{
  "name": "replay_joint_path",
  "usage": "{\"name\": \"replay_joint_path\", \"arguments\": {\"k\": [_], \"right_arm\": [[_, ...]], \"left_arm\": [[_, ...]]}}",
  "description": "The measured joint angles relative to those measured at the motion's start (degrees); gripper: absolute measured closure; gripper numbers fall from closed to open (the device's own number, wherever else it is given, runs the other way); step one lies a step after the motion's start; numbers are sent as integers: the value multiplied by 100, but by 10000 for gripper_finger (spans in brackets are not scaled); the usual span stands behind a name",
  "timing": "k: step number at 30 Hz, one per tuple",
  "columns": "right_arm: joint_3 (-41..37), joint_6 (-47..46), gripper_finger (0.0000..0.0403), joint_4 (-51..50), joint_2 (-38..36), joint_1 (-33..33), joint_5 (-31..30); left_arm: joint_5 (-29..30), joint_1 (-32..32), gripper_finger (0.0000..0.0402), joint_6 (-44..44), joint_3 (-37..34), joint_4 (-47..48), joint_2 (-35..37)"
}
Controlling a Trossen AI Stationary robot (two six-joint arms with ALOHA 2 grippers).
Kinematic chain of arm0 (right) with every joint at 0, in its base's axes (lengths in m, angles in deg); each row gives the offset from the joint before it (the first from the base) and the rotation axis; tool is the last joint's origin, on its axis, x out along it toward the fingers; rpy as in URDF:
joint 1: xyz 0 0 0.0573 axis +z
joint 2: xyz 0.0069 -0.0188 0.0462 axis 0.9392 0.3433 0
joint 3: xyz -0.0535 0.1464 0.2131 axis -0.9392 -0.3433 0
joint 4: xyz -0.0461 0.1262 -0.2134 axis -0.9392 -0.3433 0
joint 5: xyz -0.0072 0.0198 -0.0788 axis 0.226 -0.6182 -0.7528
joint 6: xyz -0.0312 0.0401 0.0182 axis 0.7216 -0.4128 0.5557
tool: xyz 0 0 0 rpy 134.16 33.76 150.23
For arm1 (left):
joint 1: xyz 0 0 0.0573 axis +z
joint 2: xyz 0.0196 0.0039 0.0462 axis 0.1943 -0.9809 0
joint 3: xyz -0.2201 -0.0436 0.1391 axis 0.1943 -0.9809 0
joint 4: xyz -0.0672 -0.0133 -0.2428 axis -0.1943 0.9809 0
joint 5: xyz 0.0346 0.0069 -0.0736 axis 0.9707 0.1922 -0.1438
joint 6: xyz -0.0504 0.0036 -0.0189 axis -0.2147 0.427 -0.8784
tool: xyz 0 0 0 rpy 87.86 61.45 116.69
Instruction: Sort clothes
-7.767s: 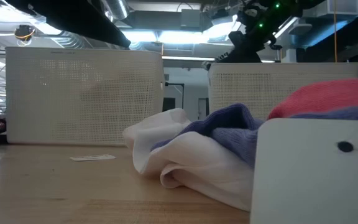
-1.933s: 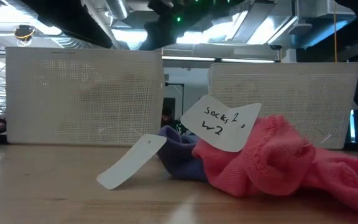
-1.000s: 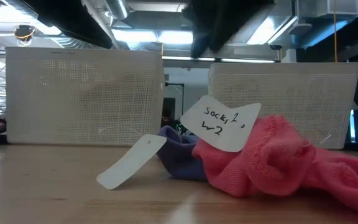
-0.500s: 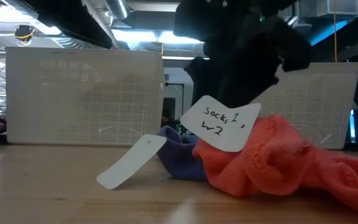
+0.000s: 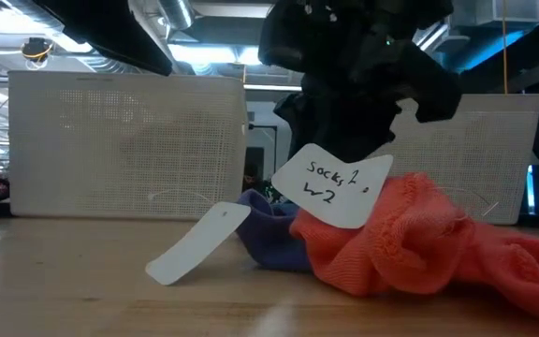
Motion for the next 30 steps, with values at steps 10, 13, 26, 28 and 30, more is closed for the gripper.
{"name": "replay_joint_path", "arguments": {"k": [10,13,26,28,30], "right_arm": [[2,167,360,86,95,11,-2],[1,173,394,76,82,11,-2],[230,-533,374,455,74,0,-125],[230,-650,343,467,74,0,-102],[230,-803,302,503,108,0,-215]], "left_arm": [[2,0,222,9,1,4,0],[2,0,222,14,2,4,0],[2,0,222,1,0,2,0],[2,0,222,0,1,2,0],[2,0,222,0,1,2,0]]}}
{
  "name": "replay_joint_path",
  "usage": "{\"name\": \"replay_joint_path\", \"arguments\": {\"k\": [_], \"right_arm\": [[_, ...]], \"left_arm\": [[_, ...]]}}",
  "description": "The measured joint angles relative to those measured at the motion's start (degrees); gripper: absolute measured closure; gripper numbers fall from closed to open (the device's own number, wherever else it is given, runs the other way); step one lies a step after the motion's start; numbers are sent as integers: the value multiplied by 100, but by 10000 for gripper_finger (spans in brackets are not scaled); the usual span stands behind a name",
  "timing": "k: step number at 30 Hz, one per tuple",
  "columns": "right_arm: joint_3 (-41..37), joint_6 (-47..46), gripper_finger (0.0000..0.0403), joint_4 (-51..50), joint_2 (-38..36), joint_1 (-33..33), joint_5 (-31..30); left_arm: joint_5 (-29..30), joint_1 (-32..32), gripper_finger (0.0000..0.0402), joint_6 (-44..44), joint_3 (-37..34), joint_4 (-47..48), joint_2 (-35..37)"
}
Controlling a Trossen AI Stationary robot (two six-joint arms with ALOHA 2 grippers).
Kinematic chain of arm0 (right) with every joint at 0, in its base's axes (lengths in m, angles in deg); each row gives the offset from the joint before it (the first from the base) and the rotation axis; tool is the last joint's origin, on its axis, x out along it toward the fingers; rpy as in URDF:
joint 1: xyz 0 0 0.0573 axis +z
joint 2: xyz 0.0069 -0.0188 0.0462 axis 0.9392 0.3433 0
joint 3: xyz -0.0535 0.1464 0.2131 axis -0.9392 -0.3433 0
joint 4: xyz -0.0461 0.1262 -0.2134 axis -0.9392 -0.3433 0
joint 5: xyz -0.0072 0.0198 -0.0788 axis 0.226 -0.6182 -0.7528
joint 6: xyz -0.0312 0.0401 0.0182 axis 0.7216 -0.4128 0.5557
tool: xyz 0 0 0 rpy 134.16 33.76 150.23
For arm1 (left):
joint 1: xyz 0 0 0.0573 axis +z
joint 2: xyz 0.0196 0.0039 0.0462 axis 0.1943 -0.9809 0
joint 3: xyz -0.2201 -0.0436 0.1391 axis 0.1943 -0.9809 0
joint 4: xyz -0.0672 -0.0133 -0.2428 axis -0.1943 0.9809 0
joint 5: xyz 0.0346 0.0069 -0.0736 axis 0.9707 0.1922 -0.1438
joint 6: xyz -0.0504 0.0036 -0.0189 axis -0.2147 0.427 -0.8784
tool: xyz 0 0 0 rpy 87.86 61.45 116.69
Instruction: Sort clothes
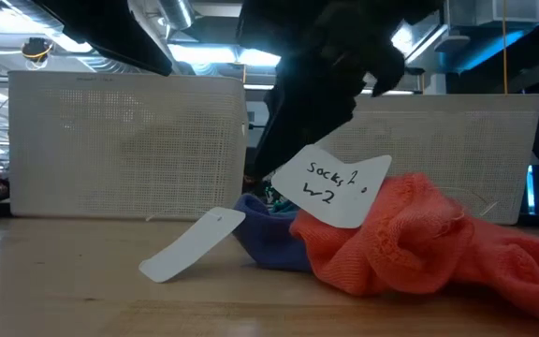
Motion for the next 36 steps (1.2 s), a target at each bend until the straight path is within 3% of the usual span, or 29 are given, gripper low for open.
{"name": "replay_joint_path", "arguments": {"k": [5,10,14,22,26,36], "right_arm": [[0,-281,208,78,220,-32,-337],[-7,-317,177,2,514,-115,-576],[-7,-280,215,1,555,-165,-742],[-7,-15,389,-45,558,-179,-943],[165,52,378,-373,518,-178,-1019],[932,547,396,-1302,-140,-173,-1705]], "left_arm": [[2,0,222,-2,1,-4,0],[4,0,222,-4,1,-3,0],[4,0,222,-2,1,-2,0],[2,0,222,-2,1,0,0],[2,0,222,-2,1,-1,0],[2,0,222,-2,1,2,0]]}}
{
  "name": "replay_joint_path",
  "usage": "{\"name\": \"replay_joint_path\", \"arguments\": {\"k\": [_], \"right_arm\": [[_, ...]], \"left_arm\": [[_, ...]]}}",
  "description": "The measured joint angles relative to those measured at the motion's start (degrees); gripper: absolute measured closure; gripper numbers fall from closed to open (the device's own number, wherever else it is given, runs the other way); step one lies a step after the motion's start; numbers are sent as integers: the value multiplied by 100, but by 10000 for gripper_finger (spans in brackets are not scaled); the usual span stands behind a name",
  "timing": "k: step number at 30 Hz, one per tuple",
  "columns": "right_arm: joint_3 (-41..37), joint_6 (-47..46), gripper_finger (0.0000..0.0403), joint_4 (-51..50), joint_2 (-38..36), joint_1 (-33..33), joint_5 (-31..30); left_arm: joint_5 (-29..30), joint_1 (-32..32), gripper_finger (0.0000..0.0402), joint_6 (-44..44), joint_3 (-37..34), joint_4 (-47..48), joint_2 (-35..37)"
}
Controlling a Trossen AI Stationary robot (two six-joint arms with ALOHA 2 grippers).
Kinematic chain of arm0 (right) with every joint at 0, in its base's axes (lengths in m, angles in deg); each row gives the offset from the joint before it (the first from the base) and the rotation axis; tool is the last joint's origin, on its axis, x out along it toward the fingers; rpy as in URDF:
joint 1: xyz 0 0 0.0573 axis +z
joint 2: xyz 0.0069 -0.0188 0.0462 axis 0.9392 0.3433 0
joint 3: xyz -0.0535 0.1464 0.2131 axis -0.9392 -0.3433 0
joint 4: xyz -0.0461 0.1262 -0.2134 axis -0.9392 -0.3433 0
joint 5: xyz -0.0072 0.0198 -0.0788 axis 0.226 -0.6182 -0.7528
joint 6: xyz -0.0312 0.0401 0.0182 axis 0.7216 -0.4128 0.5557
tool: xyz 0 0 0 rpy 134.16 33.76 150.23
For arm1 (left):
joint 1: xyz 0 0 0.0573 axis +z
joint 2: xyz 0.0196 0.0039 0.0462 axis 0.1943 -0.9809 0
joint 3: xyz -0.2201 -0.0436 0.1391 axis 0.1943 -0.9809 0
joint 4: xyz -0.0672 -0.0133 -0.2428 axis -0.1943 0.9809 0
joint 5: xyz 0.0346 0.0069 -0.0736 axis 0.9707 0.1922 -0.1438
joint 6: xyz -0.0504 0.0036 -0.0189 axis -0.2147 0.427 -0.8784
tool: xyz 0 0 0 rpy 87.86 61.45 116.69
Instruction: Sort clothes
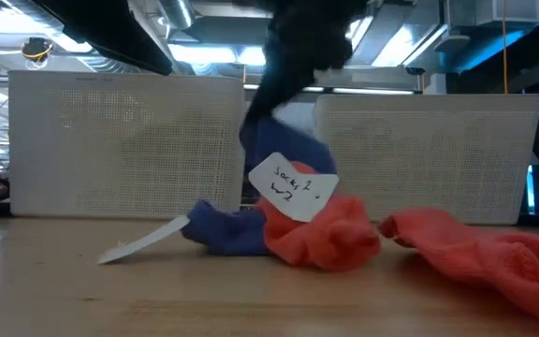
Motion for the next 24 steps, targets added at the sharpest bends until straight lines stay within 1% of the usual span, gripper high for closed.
{"name": "replay_joint_path", "arguments": {"k": [4,8,11,13,17,19,21,24], "right_arm": [[376,366,396,-340,-287,-6,-612],[860,897,397,-346,-534,-16,-1127],[1341,1412,399,-309,-546,-101,-1327],[1659,1746,398,-231,-544,-207,-1298],[1972,2467,391,462,-548,-561,-1280],[2058,2862,390,848,-542,-784,-1177],[2095,3122,390,1351,-544,-1053,-879],[2097,3120,389,1940,-494,-1524,-235]], "left_arm": [[0,0,222,0,0,2,0],[0,0,222,0,0,-1,0],[0,0,222,0,0,-5,0],[0,0,222,0,0,-4,0],[0,0,222,0,0,-4,0],[0,0,222,0,0,-3,0],[0,0,222,3,0,-4,0],[0,0,222,13,0,-2,0]]}}
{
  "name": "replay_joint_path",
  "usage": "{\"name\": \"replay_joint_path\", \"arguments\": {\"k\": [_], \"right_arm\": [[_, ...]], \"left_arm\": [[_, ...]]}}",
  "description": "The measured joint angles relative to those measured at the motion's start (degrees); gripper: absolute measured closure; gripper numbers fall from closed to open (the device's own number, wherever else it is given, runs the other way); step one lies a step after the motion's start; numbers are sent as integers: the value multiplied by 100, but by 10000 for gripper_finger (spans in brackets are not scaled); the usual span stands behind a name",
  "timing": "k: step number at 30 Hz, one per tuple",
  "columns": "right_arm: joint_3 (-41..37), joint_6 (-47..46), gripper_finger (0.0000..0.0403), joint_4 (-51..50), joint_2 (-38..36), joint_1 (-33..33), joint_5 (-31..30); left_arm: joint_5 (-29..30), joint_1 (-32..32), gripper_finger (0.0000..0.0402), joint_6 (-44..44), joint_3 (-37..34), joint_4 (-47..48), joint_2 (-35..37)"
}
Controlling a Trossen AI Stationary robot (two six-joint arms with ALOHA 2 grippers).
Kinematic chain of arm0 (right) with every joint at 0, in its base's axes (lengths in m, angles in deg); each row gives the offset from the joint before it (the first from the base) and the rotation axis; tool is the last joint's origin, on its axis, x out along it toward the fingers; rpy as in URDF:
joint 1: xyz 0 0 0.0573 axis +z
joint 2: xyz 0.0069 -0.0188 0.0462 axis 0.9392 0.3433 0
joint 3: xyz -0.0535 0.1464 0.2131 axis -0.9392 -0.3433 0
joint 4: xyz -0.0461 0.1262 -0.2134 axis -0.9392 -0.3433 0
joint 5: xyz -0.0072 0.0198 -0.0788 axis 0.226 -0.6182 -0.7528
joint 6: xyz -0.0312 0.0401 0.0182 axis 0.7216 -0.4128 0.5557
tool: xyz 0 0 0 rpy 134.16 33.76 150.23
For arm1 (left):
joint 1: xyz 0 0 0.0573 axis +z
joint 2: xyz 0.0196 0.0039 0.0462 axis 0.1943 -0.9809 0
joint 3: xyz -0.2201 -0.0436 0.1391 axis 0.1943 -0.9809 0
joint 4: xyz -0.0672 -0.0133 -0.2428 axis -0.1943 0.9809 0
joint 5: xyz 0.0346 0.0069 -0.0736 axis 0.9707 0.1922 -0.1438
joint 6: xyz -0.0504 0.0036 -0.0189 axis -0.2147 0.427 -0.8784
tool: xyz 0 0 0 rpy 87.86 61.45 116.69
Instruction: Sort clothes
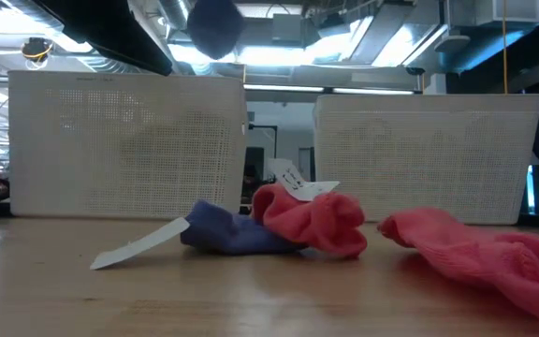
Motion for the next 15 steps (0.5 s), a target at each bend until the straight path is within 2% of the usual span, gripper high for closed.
{"name": "replay_joint_path", "arguments": {"k": [4,9,15], "right_arm": [[-29,-232,389,581,129,-576,697],[-35,-893,389,552,302,-1112,1381],[-37,-1428,372,440,567,-1392,1678]], "left_arm": [[0,0,222,7,0,1,0],[-2,0,222,30,-2,17,2],[0,0,222,43,-2,11,2]]}}
